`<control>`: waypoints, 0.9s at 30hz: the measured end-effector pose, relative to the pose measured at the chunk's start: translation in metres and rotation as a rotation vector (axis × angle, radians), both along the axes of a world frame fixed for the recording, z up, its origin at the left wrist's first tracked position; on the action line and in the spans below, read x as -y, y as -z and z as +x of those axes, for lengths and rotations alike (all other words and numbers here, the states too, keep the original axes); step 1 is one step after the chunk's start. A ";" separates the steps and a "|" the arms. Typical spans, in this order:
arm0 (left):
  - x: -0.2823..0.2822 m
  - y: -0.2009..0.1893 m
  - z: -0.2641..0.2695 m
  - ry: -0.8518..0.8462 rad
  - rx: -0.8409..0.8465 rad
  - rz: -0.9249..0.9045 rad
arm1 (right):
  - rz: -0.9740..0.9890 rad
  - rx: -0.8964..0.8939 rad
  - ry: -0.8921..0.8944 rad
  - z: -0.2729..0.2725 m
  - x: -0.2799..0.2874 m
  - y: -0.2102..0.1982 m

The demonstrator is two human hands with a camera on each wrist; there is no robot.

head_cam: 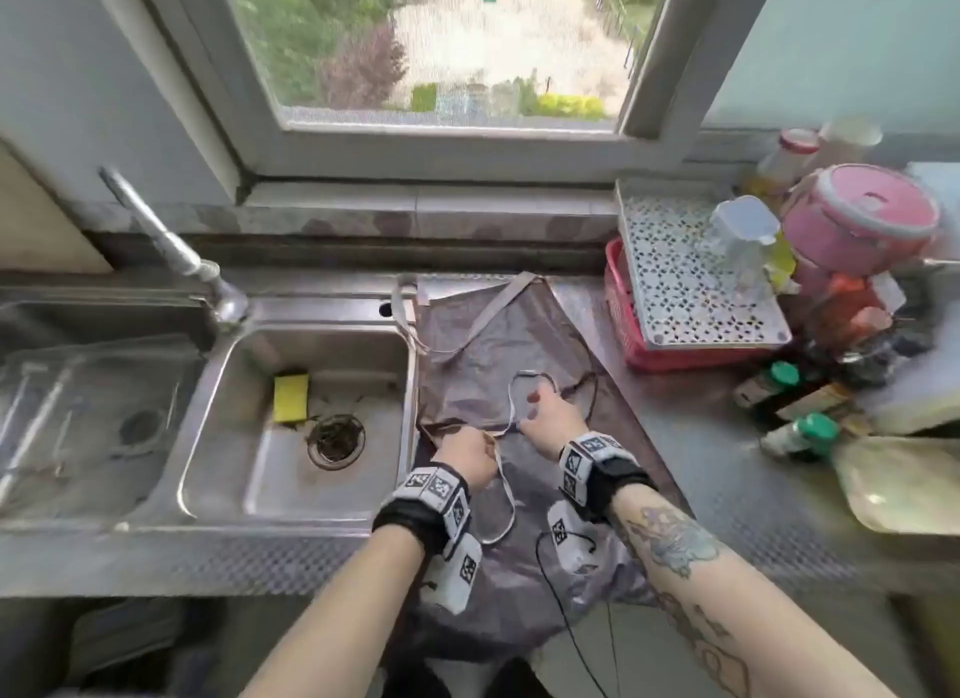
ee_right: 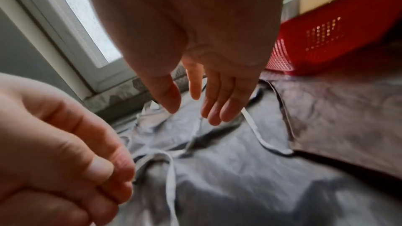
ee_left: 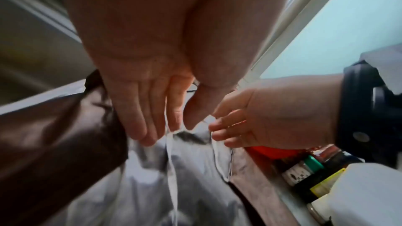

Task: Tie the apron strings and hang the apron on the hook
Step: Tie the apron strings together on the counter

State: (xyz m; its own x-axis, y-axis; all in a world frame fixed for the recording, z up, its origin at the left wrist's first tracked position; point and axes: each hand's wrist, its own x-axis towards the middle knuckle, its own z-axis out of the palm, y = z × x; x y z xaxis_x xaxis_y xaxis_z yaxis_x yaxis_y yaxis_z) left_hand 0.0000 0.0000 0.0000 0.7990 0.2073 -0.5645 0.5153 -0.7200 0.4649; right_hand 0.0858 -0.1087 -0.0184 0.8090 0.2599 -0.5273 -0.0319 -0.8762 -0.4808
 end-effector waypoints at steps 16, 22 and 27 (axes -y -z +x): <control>0.019 0.075 0.005 -0.199 -0.038 0.027 | -0.179 -0.003 0.358 0.006 0.033 0.068; 0.013 0.055 0.004 -0.429 0.098 -0.275 | -0.221 -0.052 0.212 0.004 0.039 0.063; 0.013 0.017 0.008 -0.595 0.187 -0.461 | -0.053 -0.081 0.184 -0.001 0.036 0.048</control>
State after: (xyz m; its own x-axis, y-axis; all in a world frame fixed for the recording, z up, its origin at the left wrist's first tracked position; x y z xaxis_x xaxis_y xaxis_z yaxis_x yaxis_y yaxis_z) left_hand 0.0080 -0.0134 -0.0173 0.7172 0.4081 -0.5648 0.6383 -0.0597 0.7675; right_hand 0.0846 -0.1443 -0.0669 0.7947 0.0820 -0.6014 -0.2302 -0.8761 -0.4235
